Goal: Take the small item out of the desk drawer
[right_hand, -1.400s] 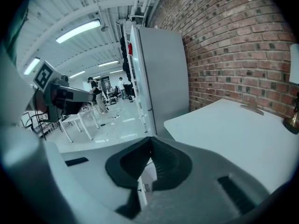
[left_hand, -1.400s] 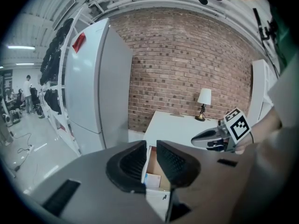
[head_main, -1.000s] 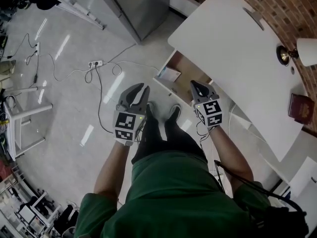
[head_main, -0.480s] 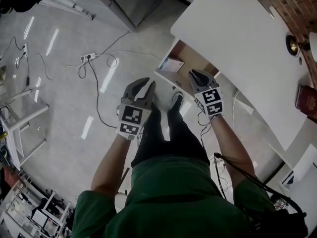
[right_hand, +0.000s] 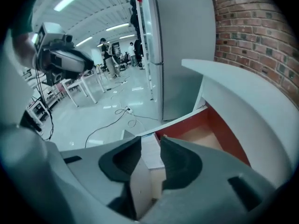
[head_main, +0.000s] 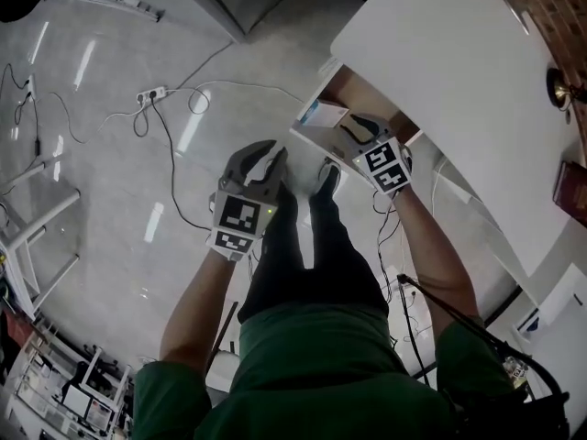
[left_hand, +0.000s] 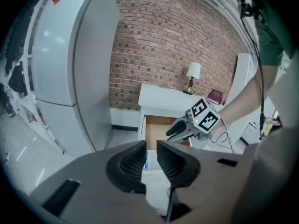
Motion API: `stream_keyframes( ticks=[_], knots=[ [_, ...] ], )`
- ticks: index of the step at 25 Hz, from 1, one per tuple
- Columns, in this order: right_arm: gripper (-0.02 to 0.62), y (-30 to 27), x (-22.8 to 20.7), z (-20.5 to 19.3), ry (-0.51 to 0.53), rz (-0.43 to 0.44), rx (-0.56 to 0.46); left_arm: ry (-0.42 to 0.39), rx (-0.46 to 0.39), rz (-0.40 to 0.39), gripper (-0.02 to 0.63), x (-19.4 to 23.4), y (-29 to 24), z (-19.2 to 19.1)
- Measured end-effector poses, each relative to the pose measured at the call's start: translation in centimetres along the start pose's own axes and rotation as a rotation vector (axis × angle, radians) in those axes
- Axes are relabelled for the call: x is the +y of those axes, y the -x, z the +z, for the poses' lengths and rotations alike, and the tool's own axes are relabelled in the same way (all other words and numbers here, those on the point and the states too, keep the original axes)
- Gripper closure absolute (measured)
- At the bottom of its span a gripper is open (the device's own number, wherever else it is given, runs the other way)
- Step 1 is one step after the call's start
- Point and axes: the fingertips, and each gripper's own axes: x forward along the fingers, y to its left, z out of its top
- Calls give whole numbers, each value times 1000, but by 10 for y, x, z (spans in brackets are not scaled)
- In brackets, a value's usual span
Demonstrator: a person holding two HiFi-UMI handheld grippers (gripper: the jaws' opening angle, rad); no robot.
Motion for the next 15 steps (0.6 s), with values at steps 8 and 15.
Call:
stream_keyframes(
  ticks=[8, 15],
  knots=[
    [409, -63, 2, -27, 177, 105, 175, 56, 29, 5, 543, 13, -1, -35],
    [377, -102, 4, -49, 242, 168, 261, 111, 51, 9, 544, 16, -6, -66]
  ],
)
